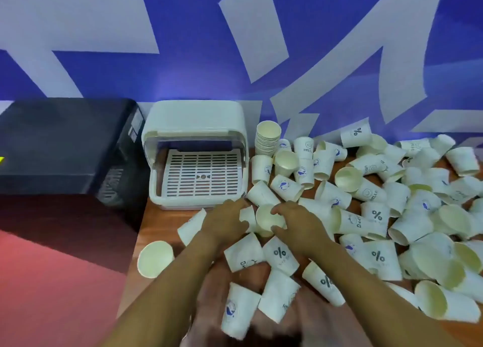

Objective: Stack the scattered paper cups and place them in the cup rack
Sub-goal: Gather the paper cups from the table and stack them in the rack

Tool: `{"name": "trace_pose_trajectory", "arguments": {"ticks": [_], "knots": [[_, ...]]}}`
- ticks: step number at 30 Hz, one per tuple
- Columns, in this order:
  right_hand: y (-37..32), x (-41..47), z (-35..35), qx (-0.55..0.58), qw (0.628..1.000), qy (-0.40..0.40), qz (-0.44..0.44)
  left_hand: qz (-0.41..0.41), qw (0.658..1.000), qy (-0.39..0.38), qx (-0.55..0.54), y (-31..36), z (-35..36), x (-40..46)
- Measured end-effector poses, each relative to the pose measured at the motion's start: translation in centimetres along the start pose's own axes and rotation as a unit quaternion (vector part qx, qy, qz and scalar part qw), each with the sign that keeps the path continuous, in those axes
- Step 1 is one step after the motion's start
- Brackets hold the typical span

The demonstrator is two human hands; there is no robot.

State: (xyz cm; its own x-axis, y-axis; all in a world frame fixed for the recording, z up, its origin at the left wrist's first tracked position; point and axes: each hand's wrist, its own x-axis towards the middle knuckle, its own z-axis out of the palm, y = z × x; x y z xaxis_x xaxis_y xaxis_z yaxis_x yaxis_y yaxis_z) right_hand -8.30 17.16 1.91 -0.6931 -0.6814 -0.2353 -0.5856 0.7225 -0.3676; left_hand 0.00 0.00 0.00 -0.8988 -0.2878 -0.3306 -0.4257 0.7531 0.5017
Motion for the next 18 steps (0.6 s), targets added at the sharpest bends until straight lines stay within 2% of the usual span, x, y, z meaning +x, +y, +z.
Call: {"name": "trace_pose_trajectory", "arguments": {"ticks": [5,10,18], "knots": [[1.6,1.4,1.1,0.008,0.999,-0.043,-0.01,-0.027,0.999,-0.015,0.01,0.2,2.3,3.3],[2.5,2.1,1.6,0.014,0.999,-0.05,-0.016,-0.043,0.998,-0.021,0.046,-0.4,4.5,5.6],[3.1,3.4,1.8,0.035,0.998,-0.051,-0.008,-0.022,0.993,-0.049,0.101,0.1,4.0,6.1]]}}
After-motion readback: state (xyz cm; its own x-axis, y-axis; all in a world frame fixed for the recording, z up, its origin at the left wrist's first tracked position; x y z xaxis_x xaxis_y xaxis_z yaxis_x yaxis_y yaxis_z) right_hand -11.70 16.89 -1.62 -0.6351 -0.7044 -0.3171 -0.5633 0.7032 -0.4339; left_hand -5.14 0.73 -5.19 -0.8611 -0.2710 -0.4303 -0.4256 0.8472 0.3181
